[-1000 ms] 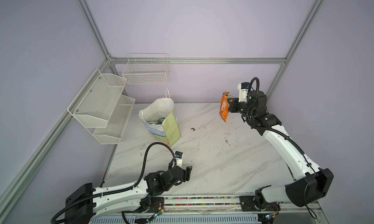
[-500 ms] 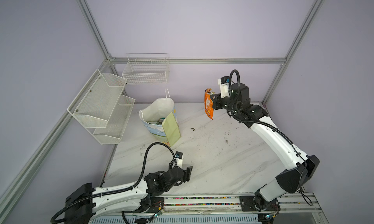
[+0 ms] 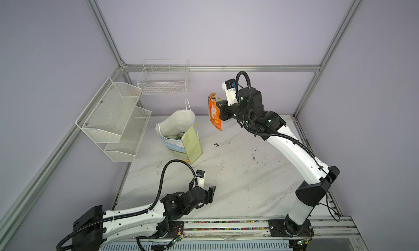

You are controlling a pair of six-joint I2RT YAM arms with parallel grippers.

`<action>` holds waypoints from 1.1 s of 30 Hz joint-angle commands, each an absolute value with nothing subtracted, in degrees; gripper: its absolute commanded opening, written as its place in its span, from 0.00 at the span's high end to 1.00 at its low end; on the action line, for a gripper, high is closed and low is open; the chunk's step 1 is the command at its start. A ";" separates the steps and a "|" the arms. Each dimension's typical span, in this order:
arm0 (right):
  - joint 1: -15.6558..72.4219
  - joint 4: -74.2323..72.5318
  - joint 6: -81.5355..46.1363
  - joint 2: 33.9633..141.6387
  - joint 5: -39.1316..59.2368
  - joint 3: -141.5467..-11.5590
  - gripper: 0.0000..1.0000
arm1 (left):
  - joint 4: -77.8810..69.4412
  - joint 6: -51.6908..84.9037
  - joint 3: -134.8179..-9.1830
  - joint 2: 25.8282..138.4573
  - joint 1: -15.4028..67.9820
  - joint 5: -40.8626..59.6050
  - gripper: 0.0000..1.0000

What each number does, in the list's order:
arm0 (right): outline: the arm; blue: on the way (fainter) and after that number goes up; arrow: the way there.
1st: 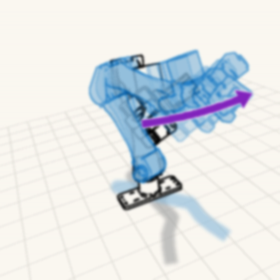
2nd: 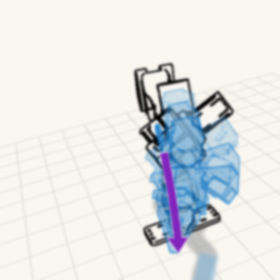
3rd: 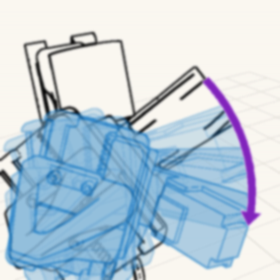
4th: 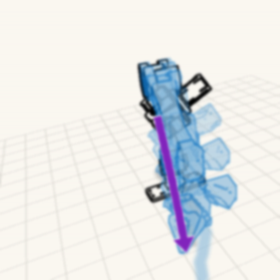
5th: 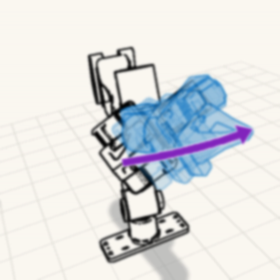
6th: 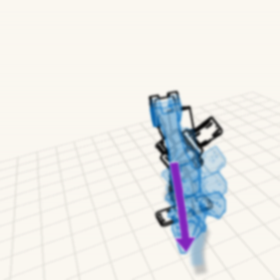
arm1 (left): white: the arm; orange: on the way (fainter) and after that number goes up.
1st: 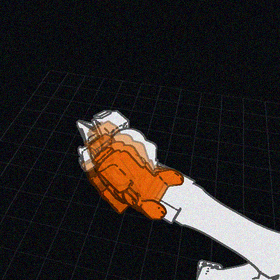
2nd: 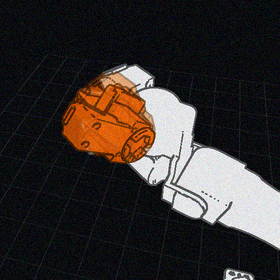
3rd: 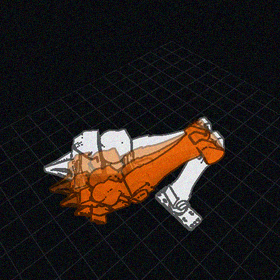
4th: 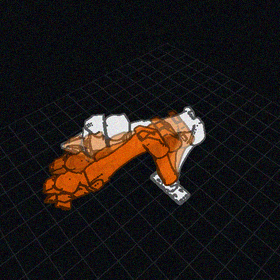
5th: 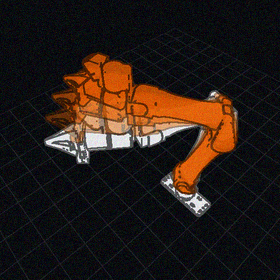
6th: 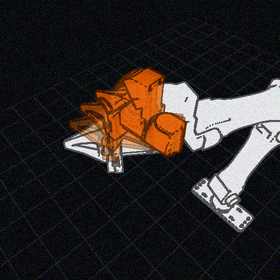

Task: Place the snacks into the paper bag
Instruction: 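Carry the Fox's bag with the right gripper toward the paper bag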

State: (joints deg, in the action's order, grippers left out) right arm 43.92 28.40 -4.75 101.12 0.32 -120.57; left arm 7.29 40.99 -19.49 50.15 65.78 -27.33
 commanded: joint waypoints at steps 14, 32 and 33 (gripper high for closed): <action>52.20 28.65 -0.40 107.89 -3.45 -135.07 1.00 | 6.59 41.40 -20.53 48.57 66.58 -28.74 0.20; 57.20 25.93 0.18 115.95 -5.12 -142.85 1.00 | 7.65 41.48 -21.12 47.51 67.41 -29.50 0.20; 57.36 25.87 0.38 116.47 -5.38 -143.36 1.00 | 7.63 41.41 -21.05 47.57 67.41 -29.70 0.20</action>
State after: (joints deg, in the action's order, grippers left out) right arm 56.77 29.74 -0.80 115.70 -3.95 -141.08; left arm 8.40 40.99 -19.49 48.53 66.96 -27.77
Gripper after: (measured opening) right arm 0.046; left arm 0.796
